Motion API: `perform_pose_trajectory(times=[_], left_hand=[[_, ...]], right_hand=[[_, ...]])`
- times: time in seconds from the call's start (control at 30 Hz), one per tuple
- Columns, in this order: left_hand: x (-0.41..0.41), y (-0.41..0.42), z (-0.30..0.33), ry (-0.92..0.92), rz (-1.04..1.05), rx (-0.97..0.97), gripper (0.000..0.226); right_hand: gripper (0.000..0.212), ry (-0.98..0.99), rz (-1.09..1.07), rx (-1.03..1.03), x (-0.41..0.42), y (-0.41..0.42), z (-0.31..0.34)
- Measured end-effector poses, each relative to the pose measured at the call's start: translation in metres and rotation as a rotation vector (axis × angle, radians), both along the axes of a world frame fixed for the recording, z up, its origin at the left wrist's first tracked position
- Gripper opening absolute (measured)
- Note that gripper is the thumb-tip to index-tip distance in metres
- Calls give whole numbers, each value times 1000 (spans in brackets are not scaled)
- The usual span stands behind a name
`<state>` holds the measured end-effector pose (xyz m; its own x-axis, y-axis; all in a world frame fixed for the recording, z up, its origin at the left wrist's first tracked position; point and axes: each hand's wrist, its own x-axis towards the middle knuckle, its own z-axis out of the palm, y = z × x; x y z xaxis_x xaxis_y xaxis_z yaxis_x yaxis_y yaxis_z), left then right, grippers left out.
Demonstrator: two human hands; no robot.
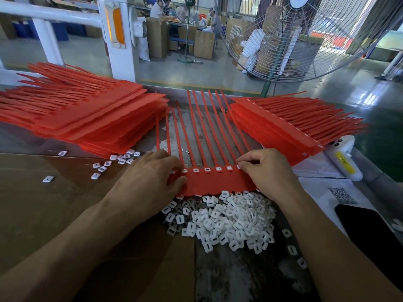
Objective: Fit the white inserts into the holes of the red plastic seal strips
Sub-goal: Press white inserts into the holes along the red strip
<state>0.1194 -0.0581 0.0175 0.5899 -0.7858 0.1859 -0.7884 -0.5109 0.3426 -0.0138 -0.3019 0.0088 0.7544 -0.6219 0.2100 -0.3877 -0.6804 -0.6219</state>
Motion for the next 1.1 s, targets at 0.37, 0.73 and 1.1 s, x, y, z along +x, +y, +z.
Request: perform_pose_trajectory(times=[0.37,0.73,1.1], left_hand=[[1,1,-1,-12,-4,10,41],[0,2,-1,-9,-6,0,40],[0,2,-1,-7,-2,-3,39]], right_hand=[[8,-36,-92,4,1,0,-3],[8,-5,-106,-12,4,4,-4],[8,-1,-90,18,1,8,-3]])
